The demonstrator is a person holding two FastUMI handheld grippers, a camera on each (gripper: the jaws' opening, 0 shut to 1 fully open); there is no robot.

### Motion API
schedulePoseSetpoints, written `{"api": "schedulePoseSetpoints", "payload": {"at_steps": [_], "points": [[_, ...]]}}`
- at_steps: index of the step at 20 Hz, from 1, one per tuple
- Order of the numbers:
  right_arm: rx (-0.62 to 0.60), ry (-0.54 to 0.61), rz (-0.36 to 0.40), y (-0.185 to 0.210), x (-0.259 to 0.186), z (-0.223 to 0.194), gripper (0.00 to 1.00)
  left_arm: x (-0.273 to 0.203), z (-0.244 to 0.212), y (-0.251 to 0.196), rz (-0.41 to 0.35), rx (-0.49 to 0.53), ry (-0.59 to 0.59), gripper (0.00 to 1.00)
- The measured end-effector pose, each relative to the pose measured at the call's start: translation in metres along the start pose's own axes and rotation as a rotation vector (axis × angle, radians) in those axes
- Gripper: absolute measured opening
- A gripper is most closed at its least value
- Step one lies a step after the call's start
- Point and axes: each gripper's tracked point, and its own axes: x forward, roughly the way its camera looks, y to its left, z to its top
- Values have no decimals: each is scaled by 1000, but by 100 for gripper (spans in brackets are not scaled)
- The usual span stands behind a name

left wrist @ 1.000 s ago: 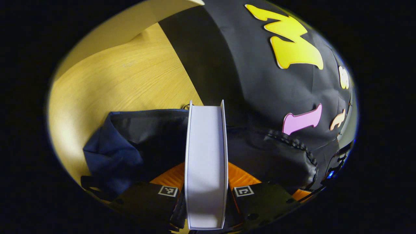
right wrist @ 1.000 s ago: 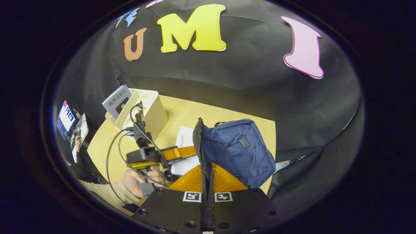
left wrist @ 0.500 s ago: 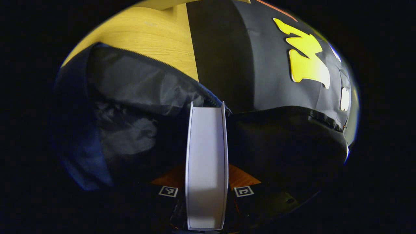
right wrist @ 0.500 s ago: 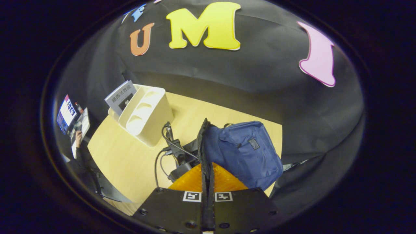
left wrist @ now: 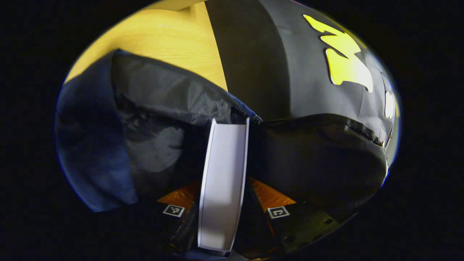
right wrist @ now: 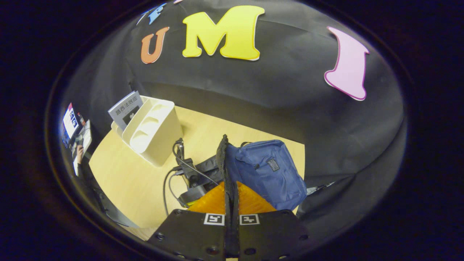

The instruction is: Open the schoolbag, grab two books from the bookshelf and put them into the schoolbag.

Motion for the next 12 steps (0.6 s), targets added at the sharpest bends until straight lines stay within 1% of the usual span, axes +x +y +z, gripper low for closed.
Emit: {"api": "schedulePoseSetpoints", "payload": {"at_steps": [1,2,3,4,6,9,12], "points": [[11,-1,4,1,0,-3,0,-10,0,2,15,23,17,68],[13,-5,-6,-2,1,-5,0,-22,0,4,30,49,38,86],[15,-5,-12,-4,1,-8,0,-31,2,5,41,76,52,92],[22,-6,-15,-4,1,-12,0,-42,3,4,50,124,69,95],[26,-10,-13,-3,-1,-19,0,-67,10,8,86,237,76,97],[27,-8,-13,0,-1,-28,0,-112,27,-8,120,378,82,97],[27,-23,-15,4,0,-30,0,-167,50,-8,200,579,80,97]]}}
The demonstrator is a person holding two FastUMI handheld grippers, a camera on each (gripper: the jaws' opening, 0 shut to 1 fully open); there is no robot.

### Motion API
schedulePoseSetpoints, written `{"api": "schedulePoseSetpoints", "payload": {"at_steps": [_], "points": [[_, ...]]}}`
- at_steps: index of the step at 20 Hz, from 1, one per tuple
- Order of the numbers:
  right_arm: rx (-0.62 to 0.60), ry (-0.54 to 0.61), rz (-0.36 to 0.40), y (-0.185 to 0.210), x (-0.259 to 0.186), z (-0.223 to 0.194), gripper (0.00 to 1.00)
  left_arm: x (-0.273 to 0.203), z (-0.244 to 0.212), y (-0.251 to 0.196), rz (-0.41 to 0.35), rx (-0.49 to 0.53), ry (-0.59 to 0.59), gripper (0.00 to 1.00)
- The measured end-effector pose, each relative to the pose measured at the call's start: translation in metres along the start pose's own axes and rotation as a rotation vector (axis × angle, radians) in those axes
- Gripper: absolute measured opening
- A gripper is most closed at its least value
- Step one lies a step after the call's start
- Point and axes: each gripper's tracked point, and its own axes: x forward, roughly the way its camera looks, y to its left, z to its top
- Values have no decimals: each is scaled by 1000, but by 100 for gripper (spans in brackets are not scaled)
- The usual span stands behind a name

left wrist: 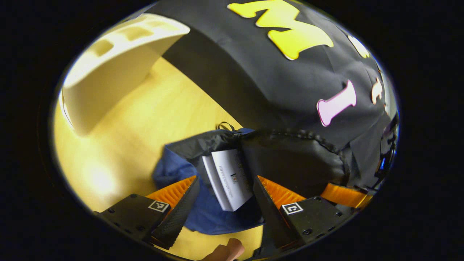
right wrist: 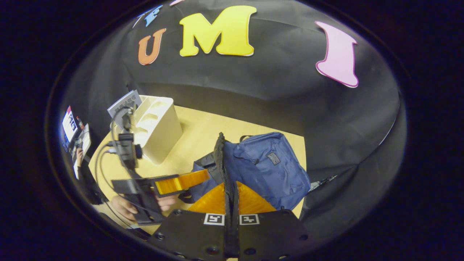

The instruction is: Open the schoolbag, grab two books from the bookshelf and put them into the schoolbag.

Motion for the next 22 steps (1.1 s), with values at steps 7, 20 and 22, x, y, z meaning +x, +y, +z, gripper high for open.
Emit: {"api": "schedulePoseSetpoints", "payload": {"at_steps": [7,20,22], "points": [[37,-8,-4,9,0,-8,0,-129,41,50,135,232,10,97],[39,4,-65,33,-4,-22,0,-291,171,145,455,616,-78,96],[58,1,-61,33,-5,-23,0,-293,193,145,465,625,-96,96]]}}
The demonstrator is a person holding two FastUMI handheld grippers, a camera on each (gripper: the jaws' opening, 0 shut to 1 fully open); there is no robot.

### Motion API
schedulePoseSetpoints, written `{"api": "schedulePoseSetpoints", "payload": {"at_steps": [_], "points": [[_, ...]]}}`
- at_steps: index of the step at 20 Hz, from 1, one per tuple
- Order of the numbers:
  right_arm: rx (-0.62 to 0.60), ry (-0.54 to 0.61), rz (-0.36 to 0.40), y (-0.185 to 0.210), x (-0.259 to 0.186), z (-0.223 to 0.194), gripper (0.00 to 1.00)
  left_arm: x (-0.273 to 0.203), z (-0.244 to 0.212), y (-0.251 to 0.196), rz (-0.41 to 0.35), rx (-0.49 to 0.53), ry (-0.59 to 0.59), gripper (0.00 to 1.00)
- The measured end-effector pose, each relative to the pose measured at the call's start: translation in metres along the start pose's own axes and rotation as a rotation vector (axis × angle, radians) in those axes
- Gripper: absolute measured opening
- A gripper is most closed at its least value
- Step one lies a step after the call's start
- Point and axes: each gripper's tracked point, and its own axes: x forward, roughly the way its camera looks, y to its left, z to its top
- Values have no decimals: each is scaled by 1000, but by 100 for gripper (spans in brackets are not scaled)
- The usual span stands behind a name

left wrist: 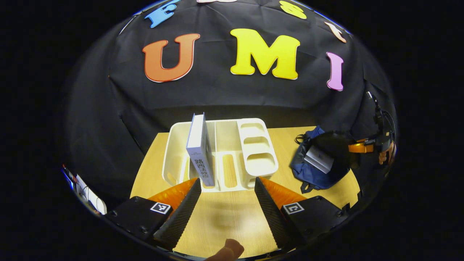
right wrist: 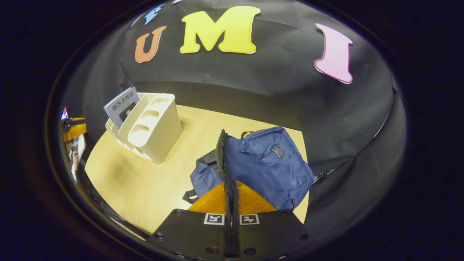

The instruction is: Open the schoolbag, grab two books from the bookshelf and put them into the schoolbag.

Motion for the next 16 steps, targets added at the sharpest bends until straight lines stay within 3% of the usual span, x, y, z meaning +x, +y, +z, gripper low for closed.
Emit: {"api": "schedulePoseSetpoints", "payload": {"at_steps": [6,11,16], "points": [[6,7,-29,-4,-8,5,0,46,56,39,11,-23,41,95],[3,2,-55,-7,-12,16,0,119,82,66,30,-56,180,96],[27,19,-38,-3,-11,12,1,168,69,90,82,-57,397,95]]}}
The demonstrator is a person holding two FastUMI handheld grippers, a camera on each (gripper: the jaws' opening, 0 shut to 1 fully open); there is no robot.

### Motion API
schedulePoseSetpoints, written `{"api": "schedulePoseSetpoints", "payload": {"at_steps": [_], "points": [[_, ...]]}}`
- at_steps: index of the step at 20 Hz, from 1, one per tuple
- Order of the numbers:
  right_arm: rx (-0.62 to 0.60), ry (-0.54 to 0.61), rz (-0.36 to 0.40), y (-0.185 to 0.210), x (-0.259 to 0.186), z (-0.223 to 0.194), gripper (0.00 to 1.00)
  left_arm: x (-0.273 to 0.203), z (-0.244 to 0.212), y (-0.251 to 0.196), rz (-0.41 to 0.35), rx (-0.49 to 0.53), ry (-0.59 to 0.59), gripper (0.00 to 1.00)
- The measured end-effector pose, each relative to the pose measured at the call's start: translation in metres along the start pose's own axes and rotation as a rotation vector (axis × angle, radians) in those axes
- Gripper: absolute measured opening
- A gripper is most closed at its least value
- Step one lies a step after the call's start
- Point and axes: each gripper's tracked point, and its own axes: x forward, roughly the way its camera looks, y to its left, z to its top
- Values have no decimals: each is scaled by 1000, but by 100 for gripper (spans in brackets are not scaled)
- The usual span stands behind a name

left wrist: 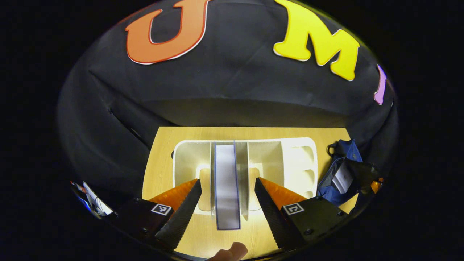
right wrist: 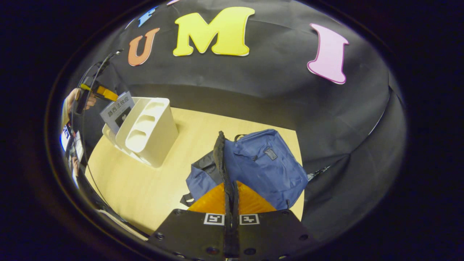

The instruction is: Open the schoolbag, grab two books from the bookshelf and put them into the schoolbag.

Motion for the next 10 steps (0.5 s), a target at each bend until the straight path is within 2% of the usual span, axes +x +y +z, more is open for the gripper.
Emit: {"api": "schedulePoseSetpoints", "payload": {"at_steps": [3,4,5,7,10], "points": [[-4,1,7,1,-2,-8,0,19,-6,-1,1,15,107,92],[-10,5,10,2,-3,-11,0,25,-10,0,4,15,143,99],[-11,6,16,4,-3,-13,0,31,-14,1,3,16,170,90],[-7,3,24,6,-3,-16,0,39,-22,3,28,3,221,84],[8,7,33,6,-3,-21,0,41,-29,8,51,-1,274,83]]}}
